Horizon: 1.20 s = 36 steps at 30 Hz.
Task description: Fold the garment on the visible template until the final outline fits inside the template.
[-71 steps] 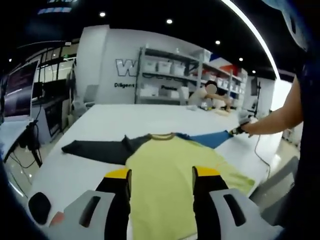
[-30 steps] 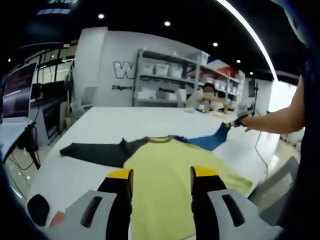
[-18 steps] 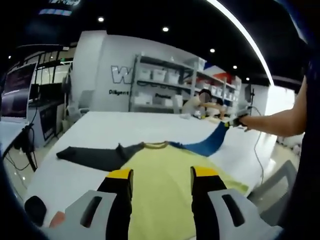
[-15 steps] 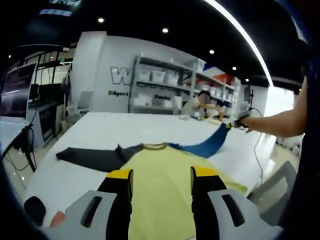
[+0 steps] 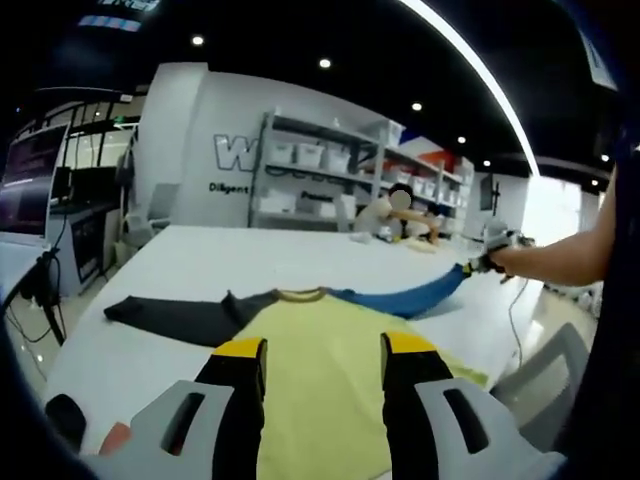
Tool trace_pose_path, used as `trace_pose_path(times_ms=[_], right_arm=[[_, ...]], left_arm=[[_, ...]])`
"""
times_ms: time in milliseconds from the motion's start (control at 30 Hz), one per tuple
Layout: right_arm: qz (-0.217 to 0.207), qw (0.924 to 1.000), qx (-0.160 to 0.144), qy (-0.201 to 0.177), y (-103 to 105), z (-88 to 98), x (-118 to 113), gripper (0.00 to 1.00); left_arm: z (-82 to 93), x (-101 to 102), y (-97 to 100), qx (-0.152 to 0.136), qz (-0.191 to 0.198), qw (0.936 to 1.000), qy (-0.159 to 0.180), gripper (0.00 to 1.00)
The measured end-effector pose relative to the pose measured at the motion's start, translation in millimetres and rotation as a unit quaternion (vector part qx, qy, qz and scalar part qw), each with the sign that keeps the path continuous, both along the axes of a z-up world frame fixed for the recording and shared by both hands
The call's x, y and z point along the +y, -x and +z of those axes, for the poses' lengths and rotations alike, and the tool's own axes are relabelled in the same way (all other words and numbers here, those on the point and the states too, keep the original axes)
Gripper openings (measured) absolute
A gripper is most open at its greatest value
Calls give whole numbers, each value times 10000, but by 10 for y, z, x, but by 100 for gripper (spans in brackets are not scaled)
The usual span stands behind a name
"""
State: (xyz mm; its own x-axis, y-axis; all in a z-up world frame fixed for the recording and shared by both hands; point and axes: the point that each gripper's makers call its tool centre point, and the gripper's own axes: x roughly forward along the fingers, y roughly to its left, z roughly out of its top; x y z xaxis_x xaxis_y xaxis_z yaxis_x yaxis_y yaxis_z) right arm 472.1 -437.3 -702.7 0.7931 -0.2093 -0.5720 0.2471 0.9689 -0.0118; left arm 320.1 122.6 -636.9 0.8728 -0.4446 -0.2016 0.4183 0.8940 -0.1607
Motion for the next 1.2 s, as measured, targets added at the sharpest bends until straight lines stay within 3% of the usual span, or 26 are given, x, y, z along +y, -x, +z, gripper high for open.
trace_pose_path(times_ms=[167,467,700,1200], right_arm=[[18,9999,-133,-77,23,90,79,0],[694,9953,-645,184,-167,613,548,0],[1311,9868,-916,246,-340,882,1086,0],[2485,9618,-1141,139,-587,1055,2335,0]], left_arm=[[15,-7,3,-31,-21,10000,25,41],[38,-17,10,-90,-58,9999,34,41],[54,-8,8,-149,-61,9999,42,41],[80,-8,7,-222,-86,9997,58,43]])
